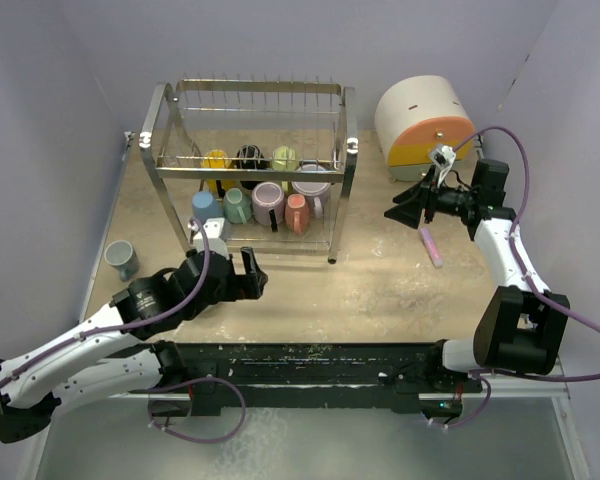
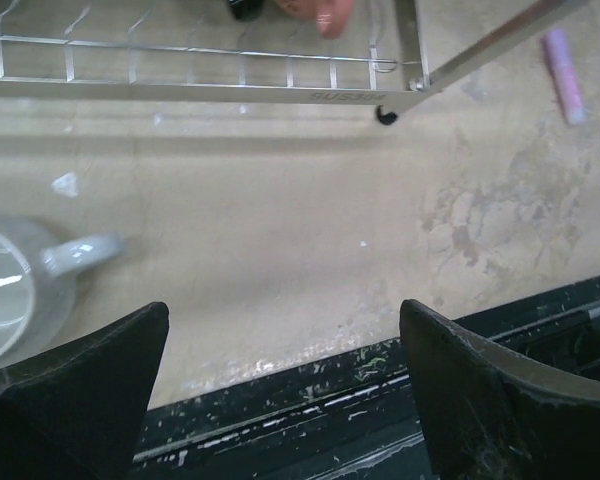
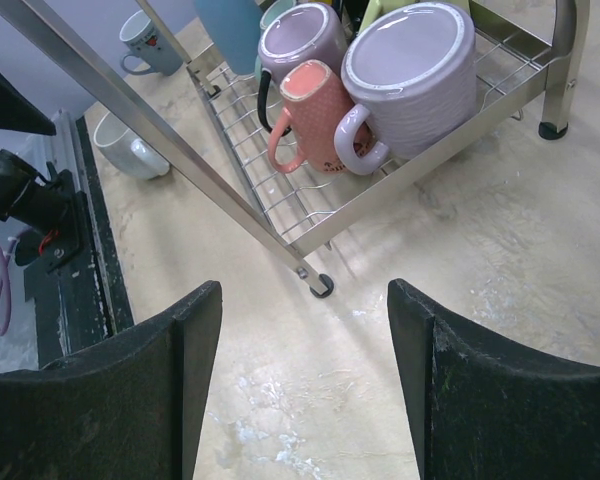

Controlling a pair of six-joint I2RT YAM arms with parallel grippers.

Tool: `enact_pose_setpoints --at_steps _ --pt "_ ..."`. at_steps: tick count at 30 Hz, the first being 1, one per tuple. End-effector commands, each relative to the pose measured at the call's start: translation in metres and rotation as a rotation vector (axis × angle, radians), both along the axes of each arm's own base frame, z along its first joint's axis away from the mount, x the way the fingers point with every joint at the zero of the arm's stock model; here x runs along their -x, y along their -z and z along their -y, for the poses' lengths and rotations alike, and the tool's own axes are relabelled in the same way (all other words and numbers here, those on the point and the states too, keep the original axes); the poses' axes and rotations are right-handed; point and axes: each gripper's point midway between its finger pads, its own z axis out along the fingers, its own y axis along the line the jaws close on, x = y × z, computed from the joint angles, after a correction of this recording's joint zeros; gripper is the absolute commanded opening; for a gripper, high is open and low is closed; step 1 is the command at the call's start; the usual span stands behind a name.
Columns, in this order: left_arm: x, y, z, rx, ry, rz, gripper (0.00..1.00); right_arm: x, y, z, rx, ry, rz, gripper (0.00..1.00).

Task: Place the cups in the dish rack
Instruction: Move the dish rack to the center of the board, then pick up the cup at the center of the board.

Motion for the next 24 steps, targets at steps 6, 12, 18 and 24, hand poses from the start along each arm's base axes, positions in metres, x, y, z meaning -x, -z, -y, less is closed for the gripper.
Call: enact_pose_setpoints --at_steps 6,12,18,24 --pt "0.0 0.008 -0.083 -0.091 -0.547 -0.122 0.95 -0.002 -0.022 0.002 0.017 -0.004 0.081 0.7" --pt "-0.021 0.013 -0.094 -0.169 -0.69 -0.099 0.74 -0.003 -0.021 0.002 0.016 -0.006 0.079 0.69" --pt "-0.056 0.033 -0.106 -0.118 -0.689 -0.153 0.53 -0.003 -0.022 0.002 0.019 -0.003 0.082 0.7" --pt "-0.066 0.073 -0.117 -0.131 -0.725 -0.266 0.54 -0.003 -0.021 0.002 0.018 -0.004 0.081 0.7"
